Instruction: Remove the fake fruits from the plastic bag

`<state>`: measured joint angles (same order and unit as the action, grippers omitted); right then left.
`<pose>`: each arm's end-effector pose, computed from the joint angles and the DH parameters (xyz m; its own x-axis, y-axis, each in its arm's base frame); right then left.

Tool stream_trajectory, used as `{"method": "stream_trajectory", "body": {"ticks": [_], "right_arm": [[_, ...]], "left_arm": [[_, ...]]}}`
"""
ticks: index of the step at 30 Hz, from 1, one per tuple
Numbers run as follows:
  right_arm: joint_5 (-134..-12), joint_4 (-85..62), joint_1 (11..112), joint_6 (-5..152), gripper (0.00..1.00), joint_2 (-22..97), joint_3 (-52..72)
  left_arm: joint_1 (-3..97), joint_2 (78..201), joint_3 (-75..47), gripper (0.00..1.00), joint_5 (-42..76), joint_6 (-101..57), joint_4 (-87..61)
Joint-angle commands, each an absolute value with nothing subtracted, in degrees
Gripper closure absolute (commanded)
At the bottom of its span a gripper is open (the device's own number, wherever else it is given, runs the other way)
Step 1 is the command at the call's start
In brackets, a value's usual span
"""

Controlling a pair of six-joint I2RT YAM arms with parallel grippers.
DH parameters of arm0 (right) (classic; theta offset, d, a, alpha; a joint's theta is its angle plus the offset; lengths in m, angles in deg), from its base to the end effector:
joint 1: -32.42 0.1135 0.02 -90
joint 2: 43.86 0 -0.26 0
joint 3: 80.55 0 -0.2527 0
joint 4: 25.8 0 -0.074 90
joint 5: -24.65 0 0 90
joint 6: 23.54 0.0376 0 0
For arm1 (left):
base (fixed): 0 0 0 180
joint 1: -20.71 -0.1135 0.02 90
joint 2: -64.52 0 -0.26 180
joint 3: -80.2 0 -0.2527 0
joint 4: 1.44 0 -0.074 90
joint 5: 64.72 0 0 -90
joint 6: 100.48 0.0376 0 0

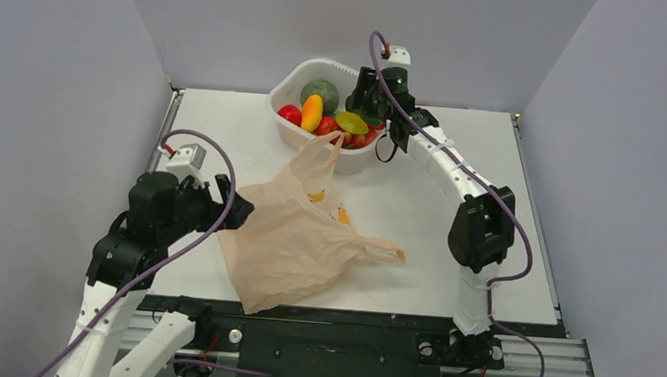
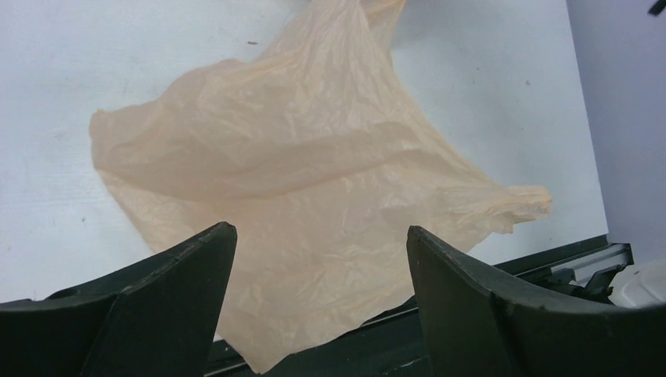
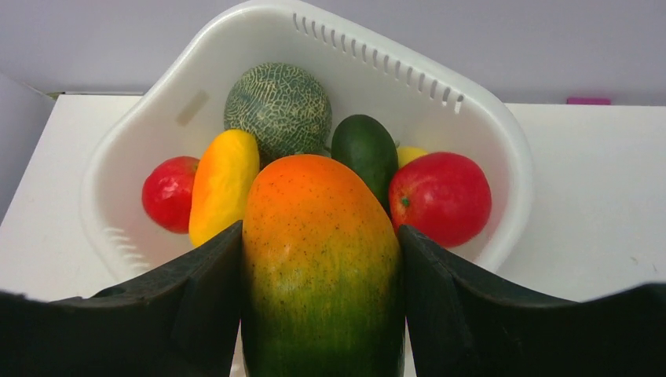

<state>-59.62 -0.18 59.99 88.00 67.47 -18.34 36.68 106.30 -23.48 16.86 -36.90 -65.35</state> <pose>0.4192 0.2146 0.3476 -0.4090 0.1986 -0.8907 -0.2438 0.9168 0.3163 0.1246 -0.0414 0.3755 -0.5980 -0.2867 -0.7485 0.1438 0.8803 -0.4521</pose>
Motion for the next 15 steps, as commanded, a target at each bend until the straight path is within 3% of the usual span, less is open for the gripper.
{"method": "stream_trajectory", "body": {"ticks": [1,9,15], "right_arm": [[-62.0,-0.4,59.2,86.0,0.93,75.0,-30.3],[-63.1,-2.4,59.2,88.4,0.88,88.6,-42.2],[-62.1,-5.4,59.9,89.3,0.71,92.4,-43.5]], "left_arm": [[36.3,100.4,-27.9,0.22,22.0,-38.1,-69.4],[36.3,92.5,-34.2,0.22,22.8,-39.5,-69.7],[36.3,91.8,-36.2,0.22,23.1,-38.5,-68.7]]}}
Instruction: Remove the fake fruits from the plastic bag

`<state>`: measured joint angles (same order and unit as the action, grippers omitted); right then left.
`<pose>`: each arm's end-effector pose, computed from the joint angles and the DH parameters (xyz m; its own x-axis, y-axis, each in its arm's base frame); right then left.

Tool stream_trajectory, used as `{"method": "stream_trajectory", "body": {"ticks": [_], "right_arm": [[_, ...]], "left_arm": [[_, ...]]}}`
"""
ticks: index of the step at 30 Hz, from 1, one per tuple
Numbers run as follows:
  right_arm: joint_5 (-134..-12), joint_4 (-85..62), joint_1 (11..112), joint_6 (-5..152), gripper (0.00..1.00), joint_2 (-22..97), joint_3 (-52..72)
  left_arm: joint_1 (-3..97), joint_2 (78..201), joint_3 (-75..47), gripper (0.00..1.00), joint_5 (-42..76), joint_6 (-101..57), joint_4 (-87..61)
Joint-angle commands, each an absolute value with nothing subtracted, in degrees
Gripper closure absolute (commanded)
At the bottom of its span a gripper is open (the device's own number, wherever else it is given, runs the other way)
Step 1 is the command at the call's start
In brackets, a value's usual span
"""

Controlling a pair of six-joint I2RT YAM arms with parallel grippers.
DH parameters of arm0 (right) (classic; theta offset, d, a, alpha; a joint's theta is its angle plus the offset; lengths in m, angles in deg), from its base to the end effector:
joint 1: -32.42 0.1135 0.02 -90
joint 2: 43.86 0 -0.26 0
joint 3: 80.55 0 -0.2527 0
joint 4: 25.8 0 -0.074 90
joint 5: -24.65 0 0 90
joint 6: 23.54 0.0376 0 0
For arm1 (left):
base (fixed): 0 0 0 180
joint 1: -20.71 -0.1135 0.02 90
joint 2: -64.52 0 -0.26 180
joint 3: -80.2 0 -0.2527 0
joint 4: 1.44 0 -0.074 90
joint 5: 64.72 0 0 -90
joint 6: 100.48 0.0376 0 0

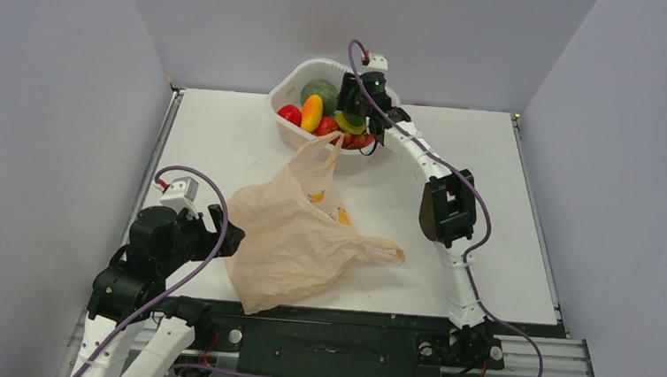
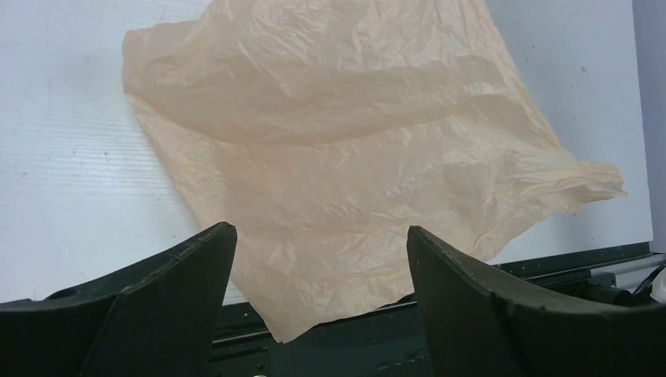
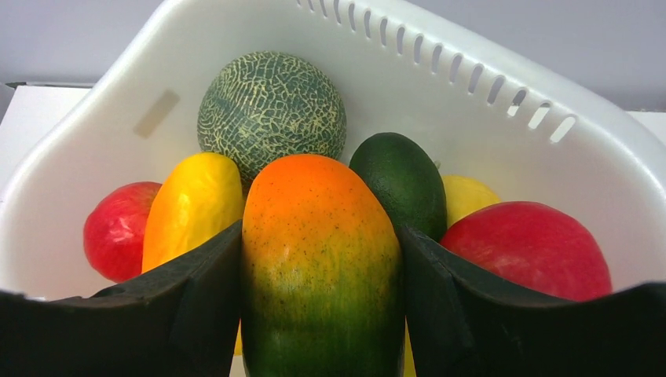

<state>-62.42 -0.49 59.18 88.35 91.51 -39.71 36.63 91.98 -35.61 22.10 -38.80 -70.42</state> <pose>0.5017 0.2509 0.2719 -0.4557 0.1872 -0.8702 -0.2557 0.9089 0.3294 0.0823 -0.0256 0.3250 -0.6031 -0.3205 -0.7305 0.0374 0.9034 -0.4273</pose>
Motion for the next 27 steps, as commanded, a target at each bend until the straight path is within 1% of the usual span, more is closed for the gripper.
{"method": "stream_trajectory", "body": {"ticks": [1,3,4,5,6,7,8,9,10,13,17,22,24,27], "right_arm": [[-62.1,-5.5,60.2,89.3,0.69,92.9,-44.3],[-61.7,-5.6,60.9,88.9,0.65,94.2,-45.6],[-61.5,-5.8,61.1,88.2,0.59,94.8,-46.0],[-60.7,-6.3,61.7,87.8,0.56,94.9,-46.2],[-60.2,-6.5,62.1,86.9,0.49,95.1,-46.3],[-59.1,-7.1,62.7,86.4,0.46,95.2,-46.3],[-58.6,-7.3,63.2,85.5,0.41,95.5,-46.5],[-57.6,-7.5,63.5,85.1,0.38,95.7,-46.7],[-57.0,-7.7,64.0,84.2,0.32,95.8,-47.1],[-54.7,-7.2,64.5,83.0,0.21,96.9,-48.6],[-53.5,-6.3,64.8,82.8,0.14,97.5,-50.4],[-51.8,-3.7,65.7,81.8,0.13,94.4,-49.1],[-51.0,-2.9,66.0,82.0,0.13,90.9,-45.7],[-48.9,-2.2,66.1,82.6,0.12,82.0,-36.2]], "left_arm": [[36.3,91.9,-36.2,0.22,23.0,-38.3,-68.6],[36.3,92.6,-36.3,0.22,22.7,-37.9,-68.5],[36.3,93.0,-36.3,0.22,22.4,-37.8,-68.4],[36.3,93.1,-36.5,0.22,22.4,-37.8,-68.4],[36.3,93.3,-36.6,0.22,22.2,-37.8,-68.4],[36.3,93.3,-36.9,0.23,22.2,-37.9,-68.2],[36.3,93.2,-37.0,0.23,22.2,-38.0,-68.2],[36.3,93.2,-37.0,0.23,22.2,-38.0,-68.1],[36.3,92.9,-37.1,0.23,22.3,-38.0,-68.1],[36.3,92.6,-37.2,0.23,22.1,-38.1,-68.0],[36.3,92.9,-37.4,0.23,21.4,-37.9,-67.9],[36.3,93.0,-37.5,0.23,21.2,-37.8,-67.6],[36.3,92.5,-37.5,0.23,20.9,-37.8,-67.4],[36.3,91.6,-37.4,0.23,20.5,-37.7,-67.3]]}}
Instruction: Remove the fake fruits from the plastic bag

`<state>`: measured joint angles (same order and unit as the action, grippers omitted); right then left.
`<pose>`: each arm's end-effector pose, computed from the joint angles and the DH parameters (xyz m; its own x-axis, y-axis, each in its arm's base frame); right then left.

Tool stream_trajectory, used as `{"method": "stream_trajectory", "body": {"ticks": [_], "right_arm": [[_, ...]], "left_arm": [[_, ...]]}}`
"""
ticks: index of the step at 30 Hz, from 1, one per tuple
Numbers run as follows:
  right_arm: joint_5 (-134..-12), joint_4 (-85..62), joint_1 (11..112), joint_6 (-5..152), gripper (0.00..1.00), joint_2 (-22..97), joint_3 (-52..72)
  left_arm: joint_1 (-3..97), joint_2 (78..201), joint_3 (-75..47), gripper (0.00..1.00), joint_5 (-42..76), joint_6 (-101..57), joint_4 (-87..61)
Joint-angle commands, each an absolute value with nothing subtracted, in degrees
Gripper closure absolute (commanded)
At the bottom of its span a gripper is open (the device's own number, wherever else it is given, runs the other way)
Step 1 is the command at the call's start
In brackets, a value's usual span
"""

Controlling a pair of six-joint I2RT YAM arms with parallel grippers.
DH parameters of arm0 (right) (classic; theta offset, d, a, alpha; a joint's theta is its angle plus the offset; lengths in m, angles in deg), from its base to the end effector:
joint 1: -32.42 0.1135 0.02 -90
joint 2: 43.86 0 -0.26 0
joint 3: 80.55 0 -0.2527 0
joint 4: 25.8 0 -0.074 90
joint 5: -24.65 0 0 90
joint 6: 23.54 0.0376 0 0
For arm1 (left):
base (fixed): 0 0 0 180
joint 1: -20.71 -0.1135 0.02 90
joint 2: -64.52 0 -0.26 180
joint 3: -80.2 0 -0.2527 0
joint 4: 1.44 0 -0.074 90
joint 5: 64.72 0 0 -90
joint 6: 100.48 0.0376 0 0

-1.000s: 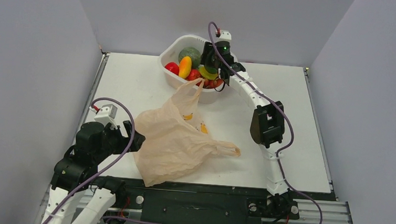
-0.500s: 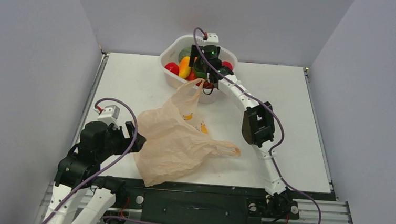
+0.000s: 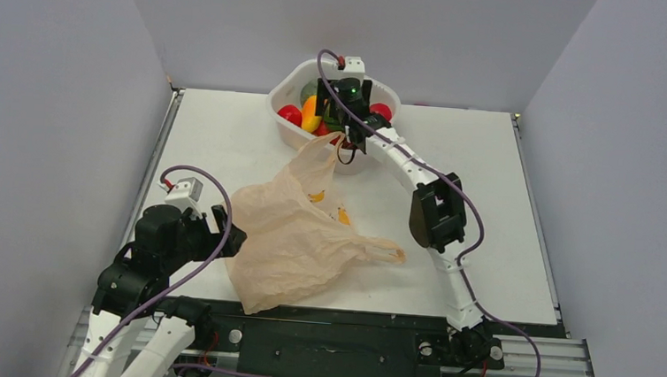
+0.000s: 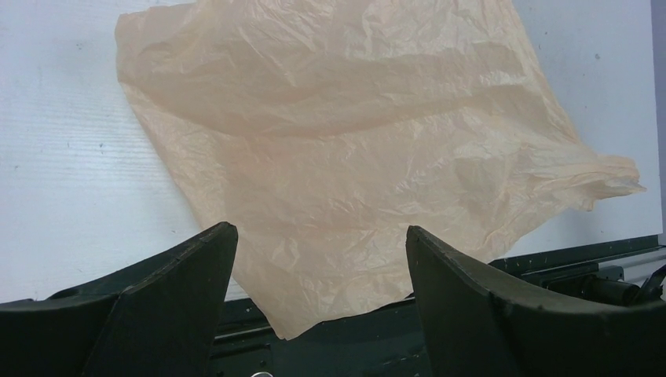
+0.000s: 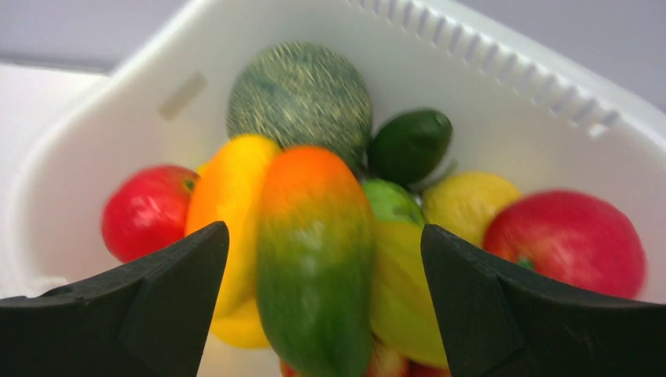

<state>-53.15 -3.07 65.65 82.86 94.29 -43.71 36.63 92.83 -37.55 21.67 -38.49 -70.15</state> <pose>0.4819 0.3062 0.2753 -0.3479 0.1020 -0.9320 -0.2804 0.9372 0.2072 0.0882 -0.0276 0.3143 -0.6361 -0.3060 -0.7084 0.0280 0.9083 -0.4175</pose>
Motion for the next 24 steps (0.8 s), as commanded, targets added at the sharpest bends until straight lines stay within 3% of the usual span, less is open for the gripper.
{"method": "stream_trajectory", "body": {"ticks": [1,11,24], "right_arm": [[-48.3,-1.4,66.0,82.9,0.12,78.0,-34.2],[-42.4,3.2,64.8,86.4,0.11,45.0,1.9],[-40.3,18.8,65.3,88.0,0.08,7.4,18.7]], "left_arm": [[36.3,91.5,-37.4,0.23,20.3,-37.7,-67.4],[36.3,88.6,-35.0,0.23,18.9,-39.0,-66.9],[36.4,89.9,-14.3,0.21,22.0,-39.1,-67.7]]}}
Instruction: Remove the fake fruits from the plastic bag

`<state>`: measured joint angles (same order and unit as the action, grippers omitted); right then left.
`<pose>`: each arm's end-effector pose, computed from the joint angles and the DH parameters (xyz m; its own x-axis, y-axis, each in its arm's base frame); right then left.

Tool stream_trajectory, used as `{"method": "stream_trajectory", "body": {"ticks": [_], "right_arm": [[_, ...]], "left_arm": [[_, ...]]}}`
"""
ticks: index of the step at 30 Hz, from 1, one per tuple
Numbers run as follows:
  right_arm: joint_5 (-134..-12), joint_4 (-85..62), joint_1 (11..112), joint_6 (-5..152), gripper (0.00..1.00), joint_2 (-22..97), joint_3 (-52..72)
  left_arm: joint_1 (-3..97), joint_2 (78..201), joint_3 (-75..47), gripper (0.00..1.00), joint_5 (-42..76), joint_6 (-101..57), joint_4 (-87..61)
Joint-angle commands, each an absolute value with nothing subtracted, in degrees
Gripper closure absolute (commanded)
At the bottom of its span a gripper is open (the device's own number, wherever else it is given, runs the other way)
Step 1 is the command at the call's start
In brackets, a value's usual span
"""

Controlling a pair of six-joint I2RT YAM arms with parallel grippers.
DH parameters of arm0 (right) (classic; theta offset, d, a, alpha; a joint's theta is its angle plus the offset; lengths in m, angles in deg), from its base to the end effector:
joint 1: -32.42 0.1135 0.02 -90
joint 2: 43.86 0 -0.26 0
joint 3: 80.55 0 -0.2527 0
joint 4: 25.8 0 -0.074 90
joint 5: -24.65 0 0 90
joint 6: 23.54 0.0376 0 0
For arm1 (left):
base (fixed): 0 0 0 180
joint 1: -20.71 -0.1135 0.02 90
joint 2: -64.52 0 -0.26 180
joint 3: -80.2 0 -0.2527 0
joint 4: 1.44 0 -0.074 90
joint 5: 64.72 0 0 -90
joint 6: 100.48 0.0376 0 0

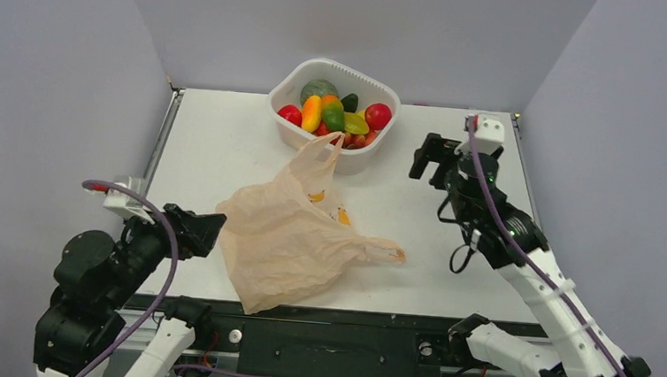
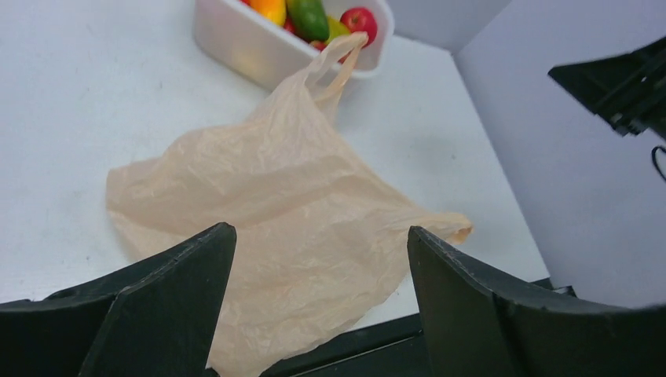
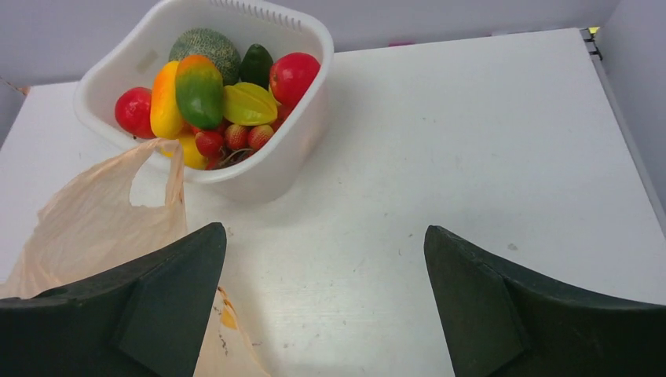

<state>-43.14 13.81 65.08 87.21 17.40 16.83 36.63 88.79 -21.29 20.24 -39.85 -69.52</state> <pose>0.2044 0.1141 0.3994 -0.3165 0.1867 -0.9300 -0.0912 0.9699 0.2258 0.0365 -0.0138 0.3988 -0.3747 -0.4012 -0.8359 0.1968 0.8466 -0.4945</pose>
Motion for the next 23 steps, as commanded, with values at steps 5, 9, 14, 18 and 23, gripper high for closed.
{"method": "stream_trajectory", "body": {"ticks": [5,9,14,18,23], "right_arm": [[-37.3,21.6,65.5,87.5,0.07,-3.6,20.2],[-33.9,23.0,65.5,87.4,0.07,-10.4,21.1],[-31.3,25.7,65.5,88.0,0.07,-14.6,20.4],[-29.9,26.7,65.5,89.3,0.07,-17.1,20.7],[-29.4,25.5,65.5,88.6,0.07,-18.9,22.1]], "left_arm": [[36.3,91.1,-6.2,0.21,22.3,-39.4,-68.4],[36.3,91.0,-3.5,0.21,22.2,-40.0,-68.6],[36.3,90.9,-2.4,0.21,22.8,-40.0,-69.4],[36.3,90.9,-2.6,0.21,22.9,-40.1,-69.2],[36.3,91.1,-3.7,0.21,22.6,-40.0,-68.6]]}}
